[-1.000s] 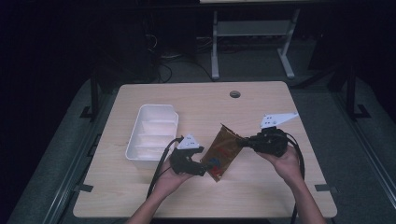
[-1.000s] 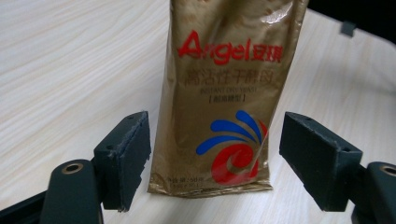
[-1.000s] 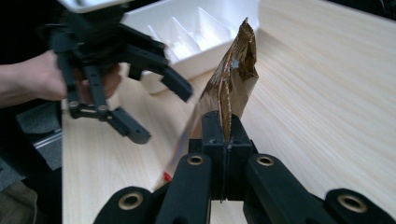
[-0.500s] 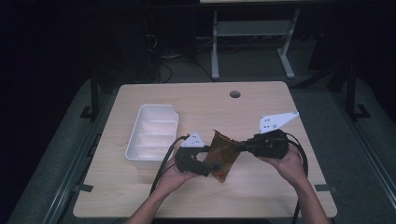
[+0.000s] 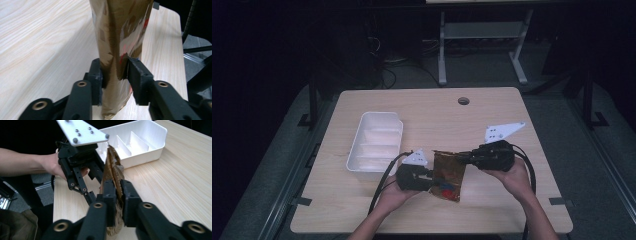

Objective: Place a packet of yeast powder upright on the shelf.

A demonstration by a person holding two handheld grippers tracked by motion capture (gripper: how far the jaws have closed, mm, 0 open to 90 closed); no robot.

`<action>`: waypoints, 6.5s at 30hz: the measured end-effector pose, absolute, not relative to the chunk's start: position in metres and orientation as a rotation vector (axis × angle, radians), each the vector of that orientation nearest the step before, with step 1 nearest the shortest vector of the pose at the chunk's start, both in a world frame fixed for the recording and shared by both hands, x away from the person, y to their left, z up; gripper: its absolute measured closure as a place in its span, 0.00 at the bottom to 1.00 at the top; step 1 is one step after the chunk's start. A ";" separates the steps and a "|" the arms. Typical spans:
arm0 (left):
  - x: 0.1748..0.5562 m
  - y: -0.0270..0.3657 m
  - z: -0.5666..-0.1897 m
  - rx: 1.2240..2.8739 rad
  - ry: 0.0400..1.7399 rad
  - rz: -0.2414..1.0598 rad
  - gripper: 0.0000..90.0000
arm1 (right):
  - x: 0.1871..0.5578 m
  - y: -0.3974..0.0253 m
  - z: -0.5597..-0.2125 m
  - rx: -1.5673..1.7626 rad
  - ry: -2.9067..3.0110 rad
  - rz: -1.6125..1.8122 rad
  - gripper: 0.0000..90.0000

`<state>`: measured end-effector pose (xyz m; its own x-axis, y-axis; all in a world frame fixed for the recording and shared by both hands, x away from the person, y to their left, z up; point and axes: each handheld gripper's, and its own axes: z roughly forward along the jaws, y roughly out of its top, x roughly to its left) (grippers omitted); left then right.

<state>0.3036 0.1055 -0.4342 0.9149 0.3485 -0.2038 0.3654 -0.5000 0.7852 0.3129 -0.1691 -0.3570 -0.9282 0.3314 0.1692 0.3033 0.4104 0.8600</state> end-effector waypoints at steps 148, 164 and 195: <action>0.254 0.148 -0.447 2.222 0.464 0.200 0.27 | 0.428 -0.062 -0.308 0.639 2.594 1.713 0.93; 0.254 0.150 -0.446 2.221 0.464 0.201 0.27 | 0.441 -0.022 -0.300 0.583 2.587 1.773 0.93; 0.254 0.151 -0.447 2.221 0.465 0.201 0.26 | 0.453 0.028 -0.323 0.569 2.669 1.769 0.93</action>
<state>0.2542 0.1515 -0.4466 0.9185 0.3951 -0.0132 0.2610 -0.5811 0.7708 0.4531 0.0278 -0.3229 -0.9329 0.2258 0.2805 0.3464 0.3491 0.8707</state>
